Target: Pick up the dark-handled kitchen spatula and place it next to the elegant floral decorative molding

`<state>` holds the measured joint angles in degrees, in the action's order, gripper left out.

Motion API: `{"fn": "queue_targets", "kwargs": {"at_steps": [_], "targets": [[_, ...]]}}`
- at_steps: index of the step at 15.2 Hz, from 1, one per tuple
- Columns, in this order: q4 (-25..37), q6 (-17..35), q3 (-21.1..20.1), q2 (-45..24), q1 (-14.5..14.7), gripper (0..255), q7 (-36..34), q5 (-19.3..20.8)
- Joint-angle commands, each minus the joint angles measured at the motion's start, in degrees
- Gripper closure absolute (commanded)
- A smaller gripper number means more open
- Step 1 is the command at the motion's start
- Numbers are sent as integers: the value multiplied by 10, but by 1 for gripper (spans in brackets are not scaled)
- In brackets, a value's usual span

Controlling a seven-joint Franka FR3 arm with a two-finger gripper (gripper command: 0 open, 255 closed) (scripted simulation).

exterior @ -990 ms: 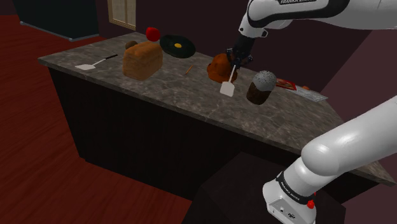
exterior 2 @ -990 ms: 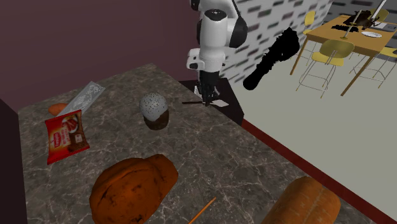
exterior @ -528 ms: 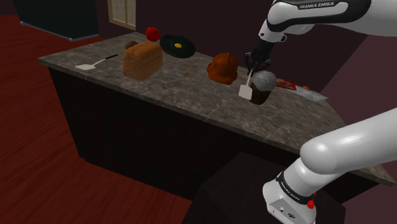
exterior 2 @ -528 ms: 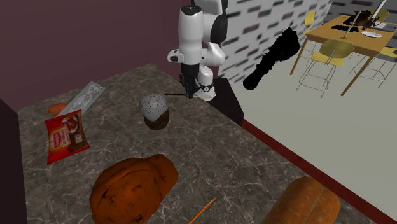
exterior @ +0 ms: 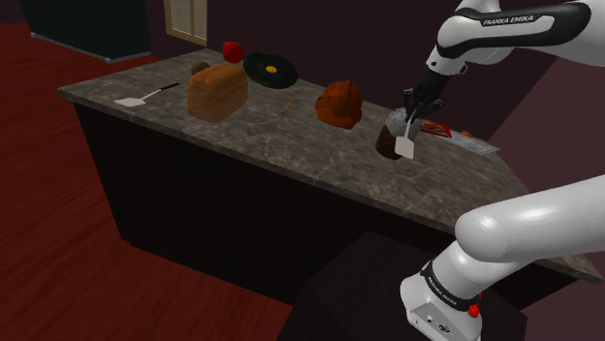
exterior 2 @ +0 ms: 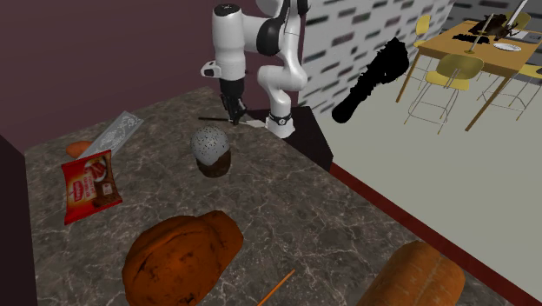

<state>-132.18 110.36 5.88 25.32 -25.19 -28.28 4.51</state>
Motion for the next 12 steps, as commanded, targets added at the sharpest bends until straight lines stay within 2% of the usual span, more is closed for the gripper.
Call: {"fn": "queue_targets", "kwargs": {"at_steps": [1, 12], "targets": [[-7, -4, 19, 12, -11, 255, 27, 8], [9, -4, 139, 9, -69, 255, 182, 51]]}}
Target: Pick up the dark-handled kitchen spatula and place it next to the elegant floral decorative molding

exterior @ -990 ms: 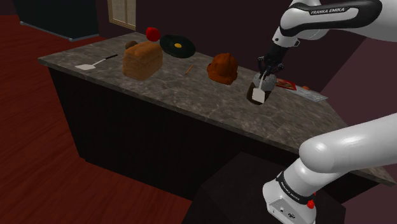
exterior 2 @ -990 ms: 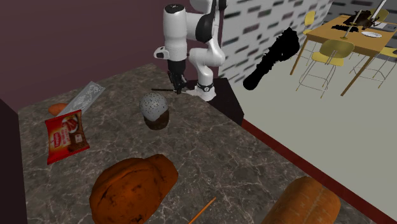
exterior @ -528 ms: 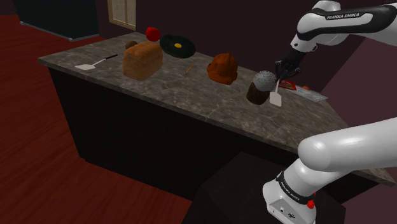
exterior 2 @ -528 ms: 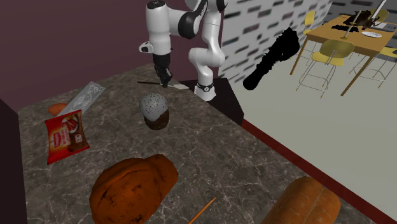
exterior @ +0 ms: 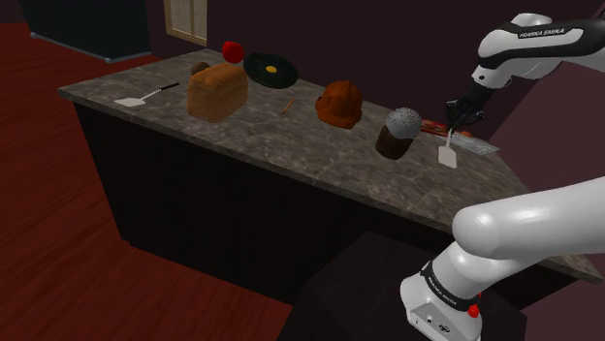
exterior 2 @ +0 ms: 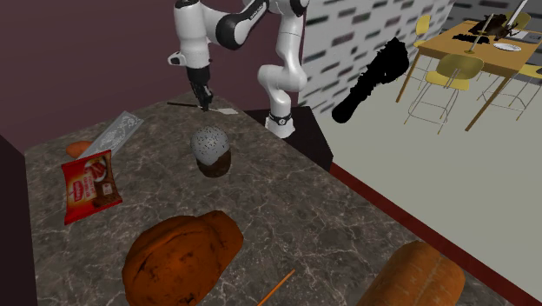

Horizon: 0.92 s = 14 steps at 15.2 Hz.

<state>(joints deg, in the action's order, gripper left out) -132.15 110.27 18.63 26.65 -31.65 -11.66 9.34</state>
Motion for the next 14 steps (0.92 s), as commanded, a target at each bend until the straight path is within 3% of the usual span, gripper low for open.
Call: {"fn": "queue_targets", "kwargs": {"at_steps": [1, 8, 14], "targets": [[14, -3, 22, -8, -9, 255, 30, 5], [68, 2, 105, -57, -33, 255, 138, 9], [139, 4, 180, -128, -45, 255, 241, -17]]}}
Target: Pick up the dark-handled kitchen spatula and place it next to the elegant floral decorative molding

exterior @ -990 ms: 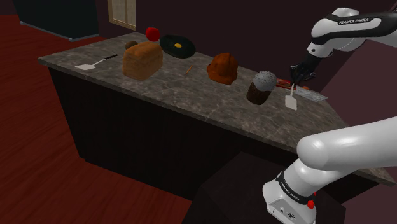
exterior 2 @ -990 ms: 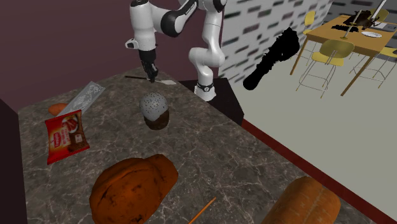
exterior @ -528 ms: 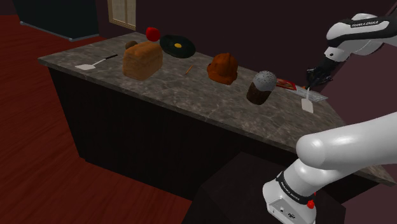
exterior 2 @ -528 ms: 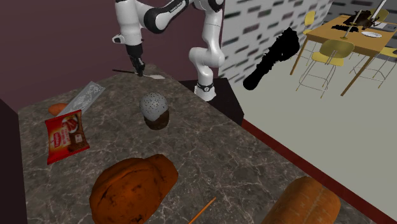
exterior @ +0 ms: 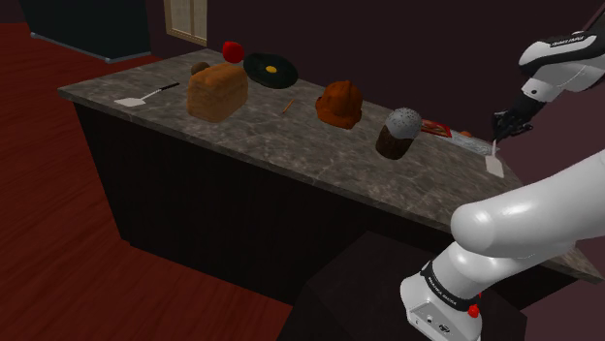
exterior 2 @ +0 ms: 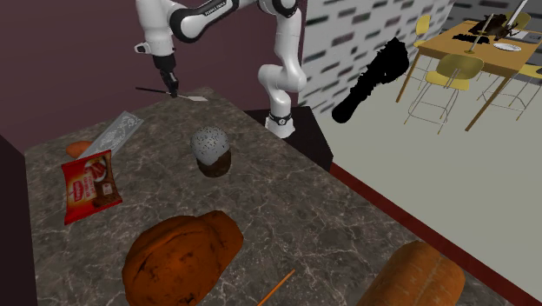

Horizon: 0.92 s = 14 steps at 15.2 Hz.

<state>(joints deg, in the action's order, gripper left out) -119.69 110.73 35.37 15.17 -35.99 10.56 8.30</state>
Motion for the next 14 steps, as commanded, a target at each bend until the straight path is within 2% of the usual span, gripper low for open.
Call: {"fn": "queue_targets", "kwargs": {"at_steps": [1, 8, 14], "targets": [[28, -1, 25, -28, -3, 255, 37, -14], [140, -14, 103, -155, -31, 255, 176, -104], [101, 30, 103, -163, -33, 255, 182, -112]]}}
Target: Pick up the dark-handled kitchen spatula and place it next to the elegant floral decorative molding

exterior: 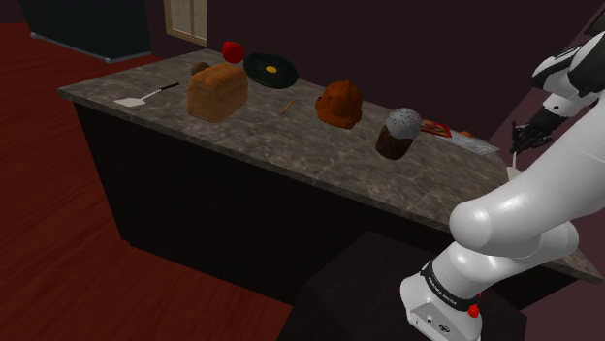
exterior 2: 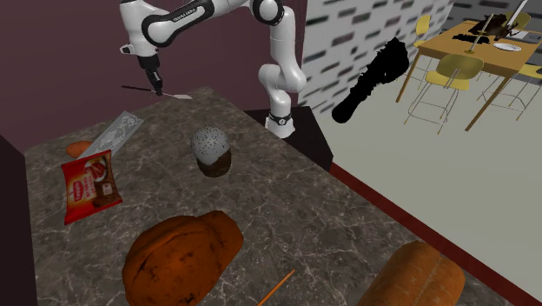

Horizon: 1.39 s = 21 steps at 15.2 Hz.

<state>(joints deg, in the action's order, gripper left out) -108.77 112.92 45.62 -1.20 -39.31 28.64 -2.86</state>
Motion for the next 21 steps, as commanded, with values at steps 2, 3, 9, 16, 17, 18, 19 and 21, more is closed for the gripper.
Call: {"fn": "queue_targets", "kwargs": {"at_steps": [2, 3, 9, 16, 17, 18, 19, 21], "targets": [[-20, 23, 1, -4, -1, 255, 4, -4], [-26, 31, 1, -6, -1, 255, 5, -6], [-58, 74, 1, -24, -4, 255, 18, -22], [-89, 123, -2, -51, -9, 255, 37, -49], [-93, 130, -2, -56, -10, 255, 41, -53], [-97, 137, -3, -61, -11, 255, 44, -58], [-100, 144, -4, -65, -12, 255, 48, -63], [-107, 157, -6, -75, -15, 255, 55, -73]]}}
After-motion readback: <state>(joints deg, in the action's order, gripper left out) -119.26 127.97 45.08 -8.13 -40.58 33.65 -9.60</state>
